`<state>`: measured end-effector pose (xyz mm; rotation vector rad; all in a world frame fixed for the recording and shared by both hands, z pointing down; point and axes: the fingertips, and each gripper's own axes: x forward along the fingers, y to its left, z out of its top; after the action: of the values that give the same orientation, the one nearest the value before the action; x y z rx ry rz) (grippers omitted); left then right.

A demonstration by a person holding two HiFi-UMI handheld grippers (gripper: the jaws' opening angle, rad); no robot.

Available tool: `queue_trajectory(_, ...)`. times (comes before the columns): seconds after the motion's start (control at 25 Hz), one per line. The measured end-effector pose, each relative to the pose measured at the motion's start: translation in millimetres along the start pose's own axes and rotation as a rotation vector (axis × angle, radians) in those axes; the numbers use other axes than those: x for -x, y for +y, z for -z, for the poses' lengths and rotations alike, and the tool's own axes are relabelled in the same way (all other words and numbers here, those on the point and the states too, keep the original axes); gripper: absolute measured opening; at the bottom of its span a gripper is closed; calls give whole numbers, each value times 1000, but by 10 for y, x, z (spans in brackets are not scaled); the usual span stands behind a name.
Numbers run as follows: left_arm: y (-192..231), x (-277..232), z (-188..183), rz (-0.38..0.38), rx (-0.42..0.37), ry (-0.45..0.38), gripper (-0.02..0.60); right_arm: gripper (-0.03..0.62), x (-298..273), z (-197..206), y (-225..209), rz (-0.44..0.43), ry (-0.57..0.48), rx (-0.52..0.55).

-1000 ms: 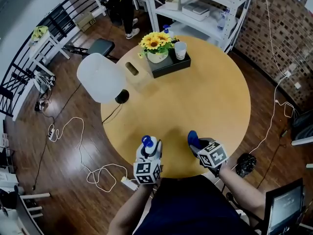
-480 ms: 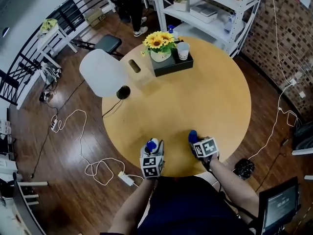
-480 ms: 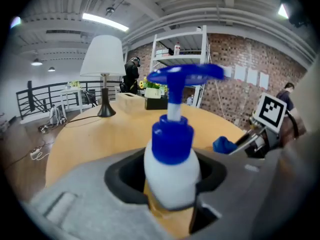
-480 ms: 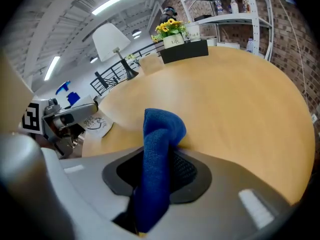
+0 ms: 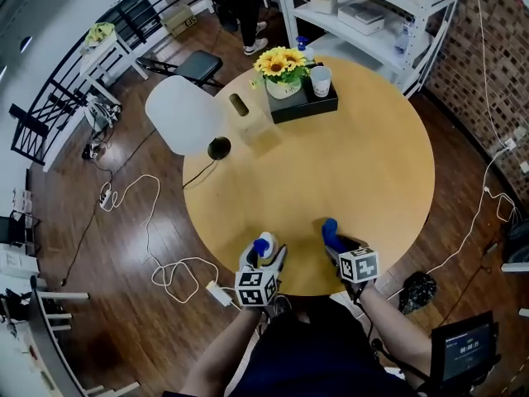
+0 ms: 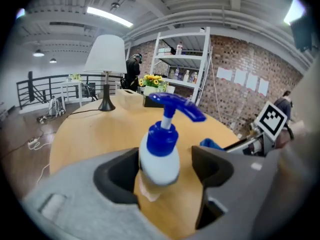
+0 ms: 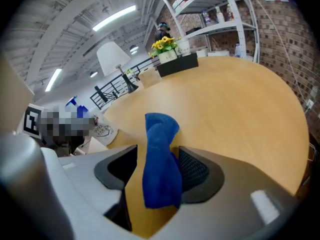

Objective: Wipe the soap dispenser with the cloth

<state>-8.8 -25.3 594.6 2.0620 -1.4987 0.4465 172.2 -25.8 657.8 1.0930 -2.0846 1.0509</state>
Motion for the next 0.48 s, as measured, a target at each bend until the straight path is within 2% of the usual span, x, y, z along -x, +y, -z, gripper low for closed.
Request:
queue_trajectory(0.08,-30,224,102,21,42,4,330,255,227,119,-12,31,-52,-18)
queue_trajectory(0.16,-42,503,286,32,92,20,330,216,464,331,-37,73,-90,-39)
queue_trajectory(0.32,-79,1131,789,51,176,51,330,176,892,973,-62,158,-89,-100)
queue_trajectory(0.48,0,1728,1208,74,200,64,327,154,1195,1522,281,152,-121,-226)
